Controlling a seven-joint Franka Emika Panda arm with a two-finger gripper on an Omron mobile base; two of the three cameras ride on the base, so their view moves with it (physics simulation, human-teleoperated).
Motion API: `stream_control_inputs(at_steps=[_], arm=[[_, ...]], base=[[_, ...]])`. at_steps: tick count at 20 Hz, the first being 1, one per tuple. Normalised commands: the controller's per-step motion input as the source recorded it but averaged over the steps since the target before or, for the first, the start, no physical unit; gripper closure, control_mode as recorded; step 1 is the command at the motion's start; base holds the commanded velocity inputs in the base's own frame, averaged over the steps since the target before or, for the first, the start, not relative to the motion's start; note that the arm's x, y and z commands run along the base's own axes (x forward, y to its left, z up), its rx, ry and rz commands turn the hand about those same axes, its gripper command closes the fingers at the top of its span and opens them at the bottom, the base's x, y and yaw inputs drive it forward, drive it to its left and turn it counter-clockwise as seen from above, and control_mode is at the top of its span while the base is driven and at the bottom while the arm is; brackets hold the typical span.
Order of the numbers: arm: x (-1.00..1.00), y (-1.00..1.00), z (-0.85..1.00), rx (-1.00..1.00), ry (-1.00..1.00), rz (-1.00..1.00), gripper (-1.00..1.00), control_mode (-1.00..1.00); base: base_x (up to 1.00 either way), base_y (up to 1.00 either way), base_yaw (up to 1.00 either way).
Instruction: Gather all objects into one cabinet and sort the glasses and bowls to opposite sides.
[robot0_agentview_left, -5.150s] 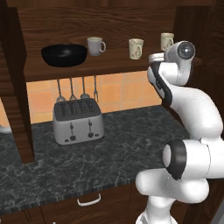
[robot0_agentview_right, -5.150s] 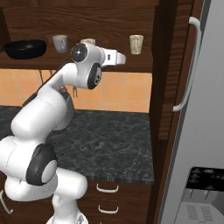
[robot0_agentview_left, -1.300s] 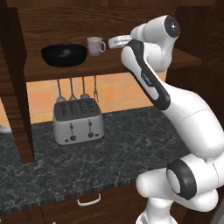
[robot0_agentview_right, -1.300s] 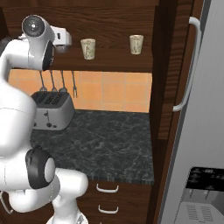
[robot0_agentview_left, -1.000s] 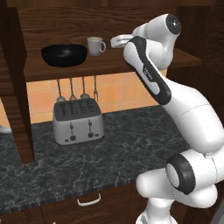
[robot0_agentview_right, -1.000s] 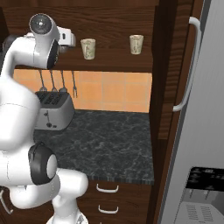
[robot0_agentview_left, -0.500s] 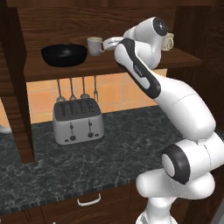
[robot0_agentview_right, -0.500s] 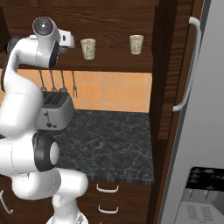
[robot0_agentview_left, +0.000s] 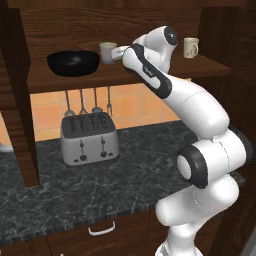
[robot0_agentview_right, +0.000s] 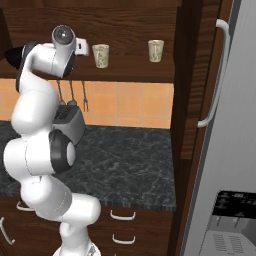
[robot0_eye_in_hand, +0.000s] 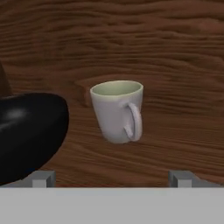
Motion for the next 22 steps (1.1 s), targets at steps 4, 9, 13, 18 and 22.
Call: stream_control_inputs(at_steps=[4,9,13,18,22], arm=[[0.59,0.05,-0.19,0.00,0.00,0.10,-1.00,-1.00],[0.62,0.20,-0.20,0.00,0.00,0.08,-1.00,-1.00],[0.62,0.14,-0.27,0.00,0.00,0.08,-1.00,-1.00],[0.67,0.23,-0.20,0.00,0.00,0.06,-1.00,-1.00],[0.64,0.58,-0.11,0.00,0.00,0.03,1.00,-1.00]], base=[[0.00,0.00,0.00],[0.00,0.00,0.00],[0.00,0.00,0.00],[0.00,0.00,0.00],[0.00,0.00,0.00]])
